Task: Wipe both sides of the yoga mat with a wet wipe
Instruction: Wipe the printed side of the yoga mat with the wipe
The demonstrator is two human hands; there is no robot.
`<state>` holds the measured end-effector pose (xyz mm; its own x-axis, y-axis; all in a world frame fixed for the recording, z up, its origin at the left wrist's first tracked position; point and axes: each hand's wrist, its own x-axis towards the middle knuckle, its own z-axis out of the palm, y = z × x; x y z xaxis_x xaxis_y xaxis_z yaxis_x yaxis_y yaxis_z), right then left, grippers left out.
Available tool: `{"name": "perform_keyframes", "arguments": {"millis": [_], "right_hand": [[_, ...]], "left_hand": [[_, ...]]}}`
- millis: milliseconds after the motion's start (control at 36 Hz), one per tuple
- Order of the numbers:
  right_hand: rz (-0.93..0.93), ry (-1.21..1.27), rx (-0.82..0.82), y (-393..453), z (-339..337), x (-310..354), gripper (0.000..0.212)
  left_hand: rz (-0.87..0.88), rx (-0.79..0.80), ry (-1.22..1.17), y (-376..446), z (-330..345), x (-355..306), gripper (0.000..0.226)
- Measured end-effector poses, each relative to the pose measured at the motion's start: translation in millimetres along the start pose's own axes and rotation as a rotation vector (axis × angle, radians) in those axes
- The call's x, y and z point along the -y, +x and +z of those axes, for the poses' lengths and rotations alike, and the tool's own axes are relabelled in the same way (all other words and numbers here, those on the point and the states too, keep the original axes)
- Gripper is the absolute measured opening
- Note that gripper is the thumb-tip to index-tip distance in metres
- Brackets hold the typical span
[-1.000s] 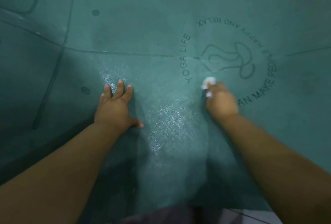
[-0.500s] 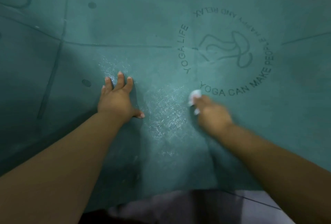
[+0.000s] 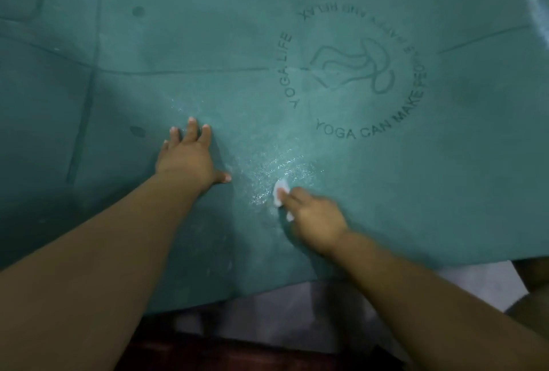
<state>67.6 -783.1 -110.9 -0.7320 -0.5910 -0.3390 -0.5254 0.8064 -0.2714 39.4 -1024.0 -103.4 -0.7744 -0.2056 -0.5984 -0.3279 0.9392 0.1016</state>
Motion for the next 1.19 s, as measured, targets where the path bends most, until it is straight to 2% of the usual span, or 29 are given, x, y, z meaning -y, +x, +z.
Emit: {"name": "perform_keyframes", "arguments": {"millis": [56,111,167,222,250,306,361,417,444,500,556,583,694,778,833,861,917,972,1028,1111,1194], "right_hand": [[0.316,-0.03,0.005,-7,-12,-39,0.044],[0.589,-0.013,-0.071,-17,-20,-65,0.041],[0.762,0.038,-0.109,-22,-14,-64,0.041],[0.844,0.209,-0.141,-22,0,-41,0.042],[0.837,0.293,-0.169,-21,9,-24,0.043],[0.702,0.351,-0.137,-22,25,19,0.047],[0.448,0.348,-0.029,-31,35,66,0.049],[0.149,0.247,-0.047,-42,38,96,0.056],[0.037,0.172,-0.035,-47,39,99,0.06],[-0.102,0.114,0.133,-53,34,84,0.055],[-0.065,0.05,0.201,-59,29,51,0.05],[0.034,0.027,0.178,-61,23,30,0.048],[0.62,0.038,0.012,-71,2,-34,0.037],[0.826,0.136,-0.052,-69,4,-28,0.03],[0.76,0.253,-0.068,-64,19,2,0.032],[0.665,0.283,-0.03,-63,28,23,0.038],[0.342,0.309,0.066,-66,42,69,0.046],[-0.014,0.295,0.086,-71,46,101,0.05],[-0.165,0.23,0.145,-72,46,104,0.049],[-0.139,0.04,0.239,-69,33,71,0.044],[0.174,-0.02,0.193,-79,20,20,0.044]], "left_hand": [[0.002,0.05,0.041,-4,-4,-1,0.11],[0.025,0.101,0.096,-11,-7,-3,0.107],[0.045,0.156,0.163,-23,-8,-7,0.105],[0.057,0.194,0.22,-36,-4,-10,0.104],[0.063,0.199,0.241,-42,-1,-11,0.103],[0.075,0.182,0.262,-52,7,-12,0.098],[0.082,0.164,0.261,-60,15,-9,0.094],[0.084,0.158,0.255,-68,24,-5,0.097],[0.085,0.153,0.246,-71,27,-2,0.098],[0.096,0.127,0.219,-75,33,1,0.098],[0.105,0.11,0.204,-78,34,3,0.096],[0.106,0.108,0.204,-78,34,3,0.096],[0.123,0.077,0.21,-79,37,4,0.097],[0.117,0.071,0.206,-79,40,4,0.099],[0.111,0.073,0.202,-78,40,4,0.099],[0.112,0.073,0.202,-78,40,4,0.099],[0.116,0.07,0.203,-77,41,6,0.098],[0.121,0.062,0.197,-78,43,7,0.096],[0.129,0.062,0.185,-79,45,8,0.095],[0.135,0.065,0.178,-79,43,9,0.094],[0.142,0.065,0.181,-78,41,8,0.095]]}}
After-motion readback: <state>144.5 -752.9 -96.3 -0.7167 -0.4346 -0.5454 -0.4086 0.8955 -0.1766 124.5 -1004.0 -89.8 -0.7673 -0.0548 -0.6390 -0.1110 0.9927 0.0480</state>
